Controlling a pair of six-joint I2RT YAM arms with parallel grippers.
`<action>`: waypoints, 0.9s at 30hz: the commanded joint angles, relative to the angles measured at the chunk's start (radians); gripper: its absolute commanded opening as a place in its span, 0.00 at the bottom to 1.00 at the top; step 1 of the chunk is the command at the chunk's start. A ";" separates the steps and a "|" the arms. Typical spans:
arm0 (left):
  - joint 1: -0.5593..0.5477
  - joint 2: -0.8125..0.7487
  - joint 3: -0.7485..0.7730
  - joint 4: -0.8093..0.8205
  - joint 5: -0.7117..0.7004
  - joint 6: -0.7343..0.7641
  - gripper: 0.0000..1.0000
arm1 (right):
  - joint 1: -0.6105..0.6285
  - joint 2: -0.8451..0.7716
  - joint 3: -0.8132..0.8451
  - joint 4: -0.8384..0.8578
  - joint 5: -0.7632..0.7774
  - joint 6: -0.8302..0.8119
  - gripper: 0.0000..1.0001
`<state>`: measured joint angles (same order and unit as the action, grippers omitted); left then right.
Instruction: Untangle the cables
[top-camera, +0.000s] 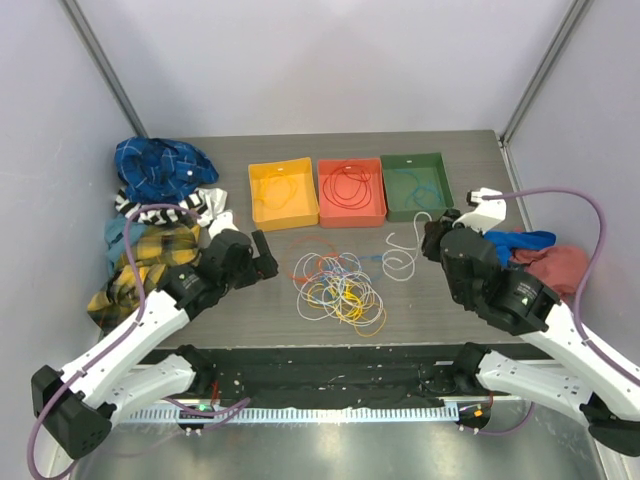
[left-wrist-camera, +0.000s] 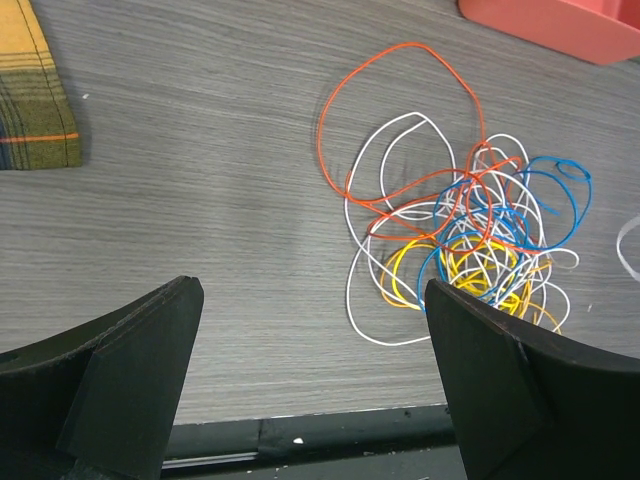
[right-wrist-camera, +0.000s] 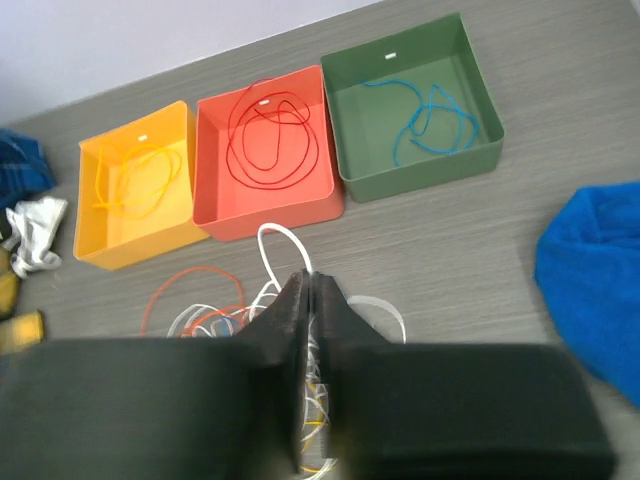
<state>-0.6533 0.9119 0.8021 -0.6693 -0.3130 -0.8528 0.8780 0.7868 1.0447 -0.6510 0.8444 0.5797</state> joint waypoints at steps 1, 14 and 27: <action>-0.002 0.015 0.023 0.037 -0.003 0.006 1.00 | 0.006 -0.031 -0.067 -0.035 0.049 0.130 0.44; -0.002 0.122 0.068 0.111 0.094 0.005 1.00 | -0.193 0.366 -0.202 0.270 -0.360 0.155 0.70; -0.002 0.094 0.040 0.094 0.081 0.023 1.00 | -0.353 0.703 -0.144 0.644 -0.734 0.197 0.64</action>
<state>-0.6533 1.0370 0.8276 -0.5877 -0.2237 -0.8513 0.5030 1.5501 0.9031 -0.1955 0.2329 0.7597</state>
